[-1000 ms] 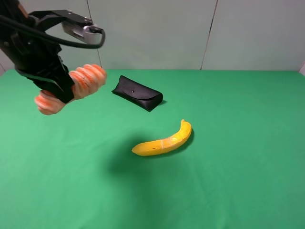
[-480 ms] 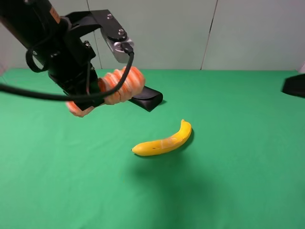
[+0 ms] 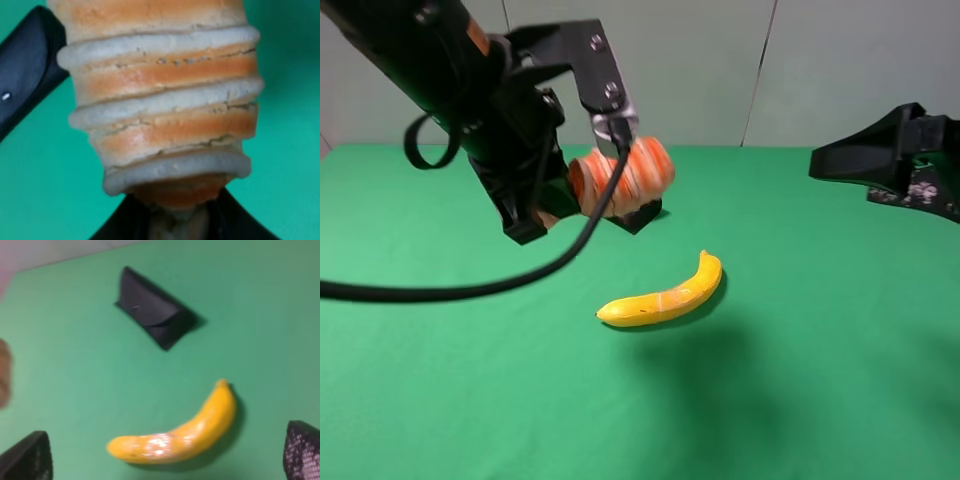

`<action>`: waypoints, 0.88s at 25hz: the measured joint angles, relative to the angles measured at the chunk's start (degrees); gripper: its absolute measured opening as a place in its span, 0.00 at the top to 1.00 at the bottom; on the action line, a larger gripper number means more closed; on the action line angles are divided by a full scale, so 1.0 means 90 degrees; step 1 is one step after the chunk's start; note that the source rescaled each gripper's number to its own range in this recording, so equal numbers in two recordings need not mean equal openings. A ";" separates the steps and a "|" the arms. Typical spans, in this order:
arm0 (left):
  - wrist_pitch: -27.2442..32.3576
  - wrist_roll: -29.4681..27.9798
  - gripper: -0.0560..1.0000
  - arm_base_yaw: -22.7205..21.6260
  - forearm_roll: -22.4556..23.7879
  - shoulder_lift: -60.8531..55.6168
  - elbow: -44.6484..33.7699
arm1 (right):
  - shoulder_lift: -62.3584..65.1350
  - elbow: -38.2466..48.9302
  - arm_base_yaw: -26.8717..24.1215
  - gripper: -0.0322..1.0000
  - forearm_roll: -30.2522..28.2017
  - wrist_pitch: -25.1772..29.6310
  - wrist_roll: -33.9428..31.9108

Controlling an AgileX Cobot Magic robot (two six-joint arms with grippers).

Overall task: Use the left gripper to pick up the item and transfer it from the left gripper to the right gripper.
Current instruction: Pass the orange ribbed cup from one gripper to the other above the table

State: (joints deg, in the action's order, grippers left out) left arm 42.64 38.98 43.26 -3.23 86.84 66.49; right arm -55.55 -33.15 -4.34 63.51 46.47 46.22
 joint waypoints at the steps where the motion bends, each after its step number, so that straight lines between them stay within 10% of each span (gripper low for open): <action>1: -0.0044 0.0048 0.95 0.0074 0.0000 0.0086 0.0000 | -0.0112 -0.0039 0.0000 0.00 0.0132 0.0103 0.0146; 22: -0.1180 0.0189 0.95 0.1068 -0.0021 0.0967 0.0641 | -0.1188 -0.0594 0.0219 0.00 0.0424 0.0929 0.0796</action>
State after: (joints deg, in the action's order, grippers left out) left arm 32.01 40.69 52.88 -3.41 95.54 72.26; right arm -66.24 -38.49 -2.36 67.33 54.83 53.38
